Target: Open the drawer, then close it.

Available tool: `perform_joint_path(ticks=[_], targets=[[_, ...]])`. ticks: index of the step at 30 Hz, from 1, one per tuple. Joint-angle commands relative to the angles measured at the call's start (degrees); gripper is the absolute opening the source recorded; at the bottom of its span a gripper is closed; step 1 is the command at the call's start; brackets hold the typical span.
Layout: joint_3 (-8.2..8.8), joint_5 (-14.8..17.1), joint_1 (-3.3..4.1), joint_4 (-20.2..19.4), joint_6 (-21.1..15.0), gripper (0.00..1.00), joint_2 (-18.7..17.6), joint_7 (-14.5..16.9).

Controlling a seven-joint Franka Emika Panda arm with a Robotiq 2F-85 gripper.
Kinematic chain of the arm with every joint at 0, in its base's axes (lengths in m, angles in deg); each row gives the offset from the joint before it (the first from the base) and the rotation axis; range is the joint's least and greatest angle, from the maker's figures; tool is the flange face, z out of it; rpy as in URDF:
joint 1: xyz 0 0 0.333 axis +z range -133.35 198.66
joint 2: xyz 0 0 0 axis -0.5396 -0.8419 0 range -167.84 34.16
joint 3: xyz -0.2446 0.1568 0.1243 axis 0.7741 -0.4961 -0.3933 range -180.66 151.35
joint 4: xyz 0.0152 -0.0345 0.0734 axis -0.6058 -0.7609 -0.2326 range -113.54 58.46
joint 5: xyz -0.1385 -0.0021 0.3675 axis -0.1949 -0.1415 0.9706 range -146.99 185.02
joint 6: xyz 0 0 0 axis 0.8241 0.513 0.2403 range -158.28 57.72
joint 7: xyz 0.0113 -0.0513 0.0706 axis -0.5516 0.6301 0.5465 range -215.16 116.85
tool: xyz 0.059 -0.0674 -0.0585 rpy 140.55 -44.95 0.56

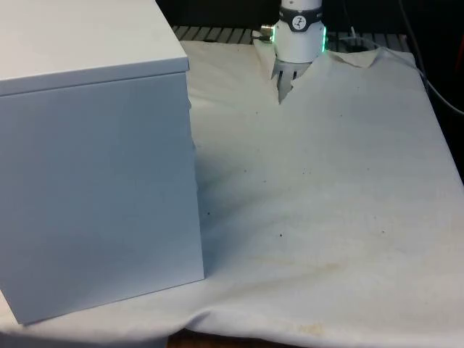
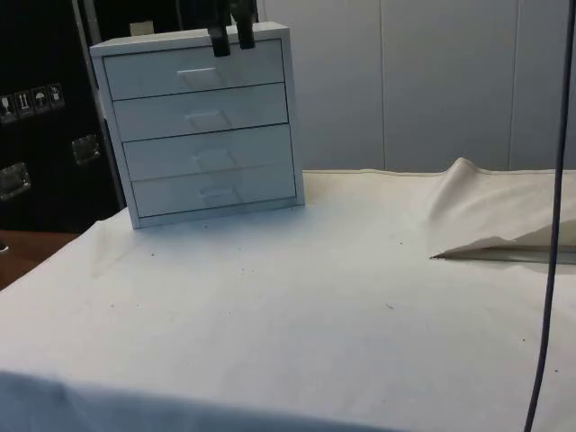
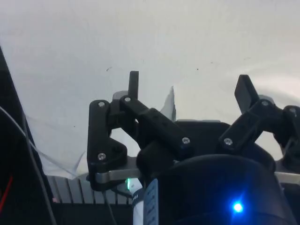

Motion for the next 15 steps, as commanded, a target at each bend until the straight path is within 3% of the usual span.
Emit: perform_joint_path(ticks=[1, 15], targets=[[0.17, 0.57, -0.23, 0.63, -0.17, 1.00, -0.80, 0.74], [1.15, 1.32, -0.34, 1.43, -6.70, 1.00, -4.87, 4.24]])
